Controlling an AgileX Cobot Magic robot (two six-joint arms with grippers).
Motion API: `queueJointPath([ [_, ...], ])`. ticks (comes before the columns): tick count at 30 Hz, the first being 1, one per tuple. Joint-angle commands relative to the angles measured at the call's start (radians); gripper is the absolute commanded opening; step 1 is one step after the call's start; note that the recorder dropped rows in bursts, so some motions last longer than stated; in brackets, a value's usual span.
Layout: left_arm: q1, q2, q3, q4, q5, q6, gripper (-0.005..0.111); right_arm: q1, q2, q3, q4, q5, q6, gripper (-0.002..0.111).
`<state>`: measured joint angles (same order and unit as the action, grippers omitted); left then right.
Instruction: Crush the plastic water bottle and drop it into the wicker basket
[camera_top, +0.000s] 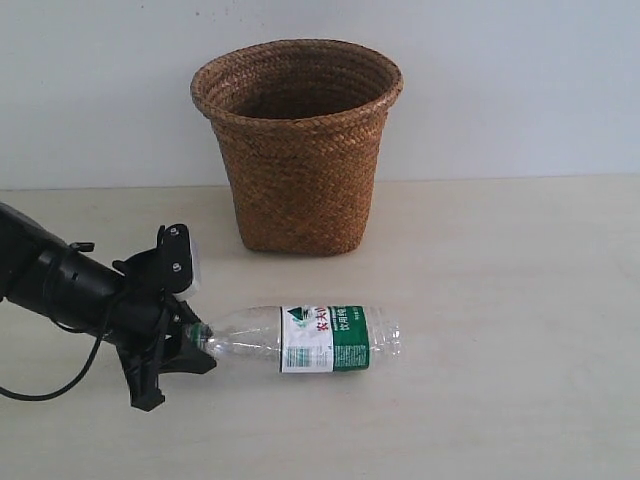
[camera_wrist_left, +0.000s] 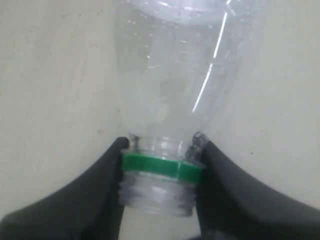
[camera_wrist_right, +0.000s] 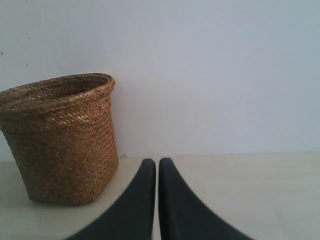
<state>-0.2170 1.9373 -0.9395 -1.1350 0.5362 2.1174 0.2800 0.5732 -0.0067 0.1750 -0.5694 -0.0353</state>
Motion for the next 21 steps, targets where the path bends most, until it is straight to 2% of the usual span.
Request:
queueJointPath([
  [1,-0.004,-0.011,-0.001,-0.013,0.013,-0.016,0.004,-0.003,-0.217,0.007,-0.008,0.17,-0.044,0.0],
  [10,-0.004,-0.011,-0.001,-0.013,0.02,-0.016,0.004,-0.003,-0.573,0.007,-0.008,0.461,-0.047,0.0],
  [15,-0.004,-0.029,0.001,-0.029,0.057,-0.029,0.004,-0.001,-0.573,0.007,-0.003,0.554,-0.05,0.0],
  [21,-0.004,-0.095,0.003,-0.022,0.135,-0.149,0.004,-0.001,-0.573,0.007,-0.003,0.651,-0.05,0.0],
])
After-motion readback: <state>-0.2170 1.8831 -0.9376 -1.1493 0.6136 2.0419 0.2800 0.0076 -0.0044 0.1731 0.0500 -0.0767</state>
